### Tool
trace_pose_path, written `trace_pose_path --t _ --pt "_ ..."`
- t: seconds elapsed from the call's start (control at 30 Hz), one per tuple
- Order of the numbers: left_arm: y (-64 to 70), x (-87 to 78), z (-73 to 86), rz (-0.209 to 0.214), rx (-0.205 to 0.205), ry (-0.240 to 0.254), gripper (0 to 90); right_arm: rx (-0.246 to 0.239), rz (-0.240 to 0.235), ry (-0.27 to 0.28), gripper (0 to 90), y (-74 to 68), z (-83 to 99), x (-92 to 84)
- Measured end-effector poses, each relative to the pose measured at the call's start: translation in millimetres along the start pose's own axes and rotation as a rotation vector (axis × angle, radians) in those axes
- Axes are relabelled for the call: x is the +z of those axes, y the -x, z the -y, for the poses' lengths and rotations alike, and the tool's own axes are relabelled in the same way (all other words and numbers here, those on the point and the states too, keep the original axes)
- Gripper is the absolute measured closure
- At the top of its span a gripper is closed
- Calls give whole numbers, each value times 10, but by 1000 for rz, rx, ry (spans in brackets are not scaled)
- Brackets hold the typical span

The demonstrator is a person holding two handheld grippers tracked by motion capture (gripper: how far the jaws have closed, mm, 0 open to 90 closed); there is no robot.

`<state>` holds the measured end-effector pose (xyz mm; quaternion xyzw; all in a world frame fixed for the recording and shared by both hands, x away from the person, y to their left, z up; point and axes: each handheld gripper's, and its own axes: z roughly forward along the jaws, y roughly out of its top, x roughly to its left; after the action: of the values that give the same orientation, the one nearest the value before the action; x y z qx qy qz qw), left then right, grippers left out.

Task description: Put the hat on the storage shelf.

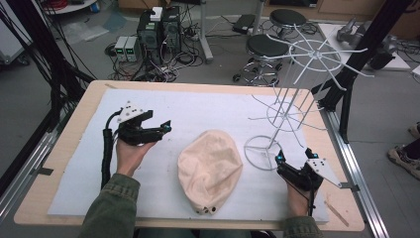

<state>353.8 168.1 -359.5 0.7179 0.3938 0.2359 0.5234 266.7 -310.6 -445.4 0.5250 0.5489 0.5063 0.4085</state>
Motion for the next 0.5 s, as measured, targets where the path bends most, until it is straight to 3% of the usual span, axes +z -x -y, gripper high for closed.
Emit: trace_pose_path --t 0.27,0.4,0.5 --pt "127 246 24 47 22 -110 220 -1 -1 -1 31 -3 2 3" --pt "195 363 38 88 10 -164 220 0 -5 -4 31 -7 0 -3" --pt "245 432 45 104 28 -209 220 0 -6 -4 31 -6 1 -3"
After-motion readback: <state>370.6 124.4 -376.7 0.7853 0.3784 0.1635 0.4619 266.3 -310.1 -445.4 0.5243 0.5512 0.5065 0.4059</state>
